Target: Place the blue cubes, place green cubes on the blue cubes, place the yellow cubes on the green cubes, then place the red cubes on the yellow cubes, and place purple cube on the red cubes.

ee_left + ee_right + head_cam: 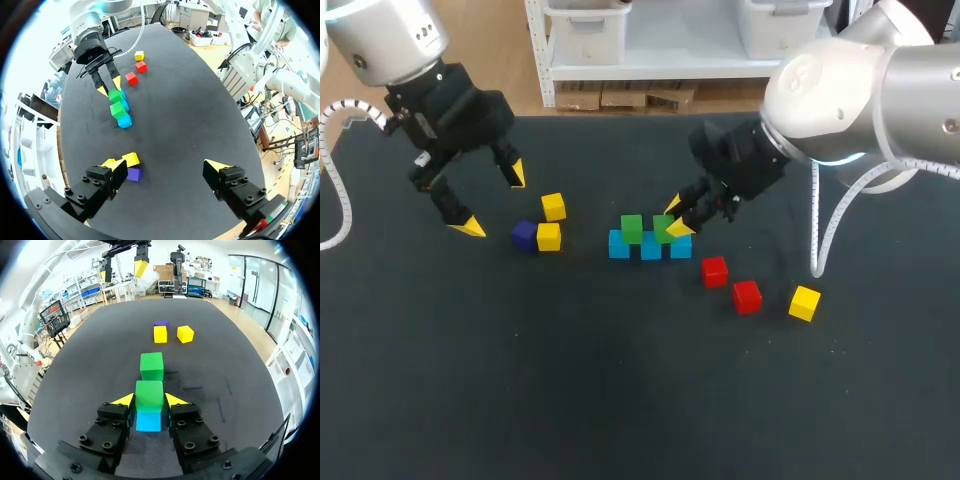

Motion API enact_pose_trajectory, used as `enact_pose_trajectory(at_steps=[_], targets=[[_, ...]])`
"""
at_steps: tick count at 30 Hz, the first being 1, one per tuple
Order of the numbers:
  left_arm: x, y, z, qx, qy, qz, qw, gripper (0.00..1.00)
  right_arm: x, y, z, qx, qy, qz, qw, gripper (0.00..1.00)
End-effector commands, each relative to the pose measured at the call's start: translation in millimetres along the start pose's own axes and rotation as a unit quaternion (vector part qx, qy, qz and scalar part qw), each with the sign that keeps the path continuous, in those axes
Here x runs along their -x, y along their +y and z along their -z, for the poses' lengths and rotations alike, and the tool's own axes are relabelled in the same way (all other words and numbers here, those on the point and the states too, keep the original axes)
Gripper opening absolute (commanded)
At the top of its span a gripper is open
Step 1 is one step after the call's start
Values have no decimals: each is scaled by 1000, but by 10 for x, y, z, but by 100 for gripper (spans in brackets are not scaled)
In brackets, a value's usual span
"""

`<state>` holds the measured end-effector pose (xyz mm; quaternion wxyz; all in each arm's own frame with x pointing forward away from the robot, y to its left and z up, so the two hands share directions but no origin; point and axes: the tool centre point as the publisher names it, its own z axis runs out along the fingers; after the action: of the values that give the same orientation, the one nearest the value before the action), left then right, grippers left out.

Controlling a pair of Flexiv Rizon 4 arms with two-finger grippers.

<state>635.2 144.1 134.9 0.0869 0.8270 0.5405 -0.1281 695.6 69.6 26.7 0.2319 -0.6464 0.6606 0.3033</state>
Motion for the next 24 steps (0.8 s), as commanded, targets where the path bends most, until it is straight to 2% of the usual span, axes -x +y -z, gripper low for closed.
enact_pose_trajectory(at_steps=[1,7,13,24], targets=[[-7,5,-2,0,0,-1,1000,100,0,-18,-2,1,2,-1,1000,19],[-7,5,-2,0,0,-1,1000,100,-6,-24,-4,2,2,-2,1000,22],[-7,5,-2,0,0,-1,1000,100,-9,-24,-7,3,2,-2,1000,35],[-7,5,-2,0,0,-1,1000,100,-27,-28,4,2,2,-3,1000,37]])
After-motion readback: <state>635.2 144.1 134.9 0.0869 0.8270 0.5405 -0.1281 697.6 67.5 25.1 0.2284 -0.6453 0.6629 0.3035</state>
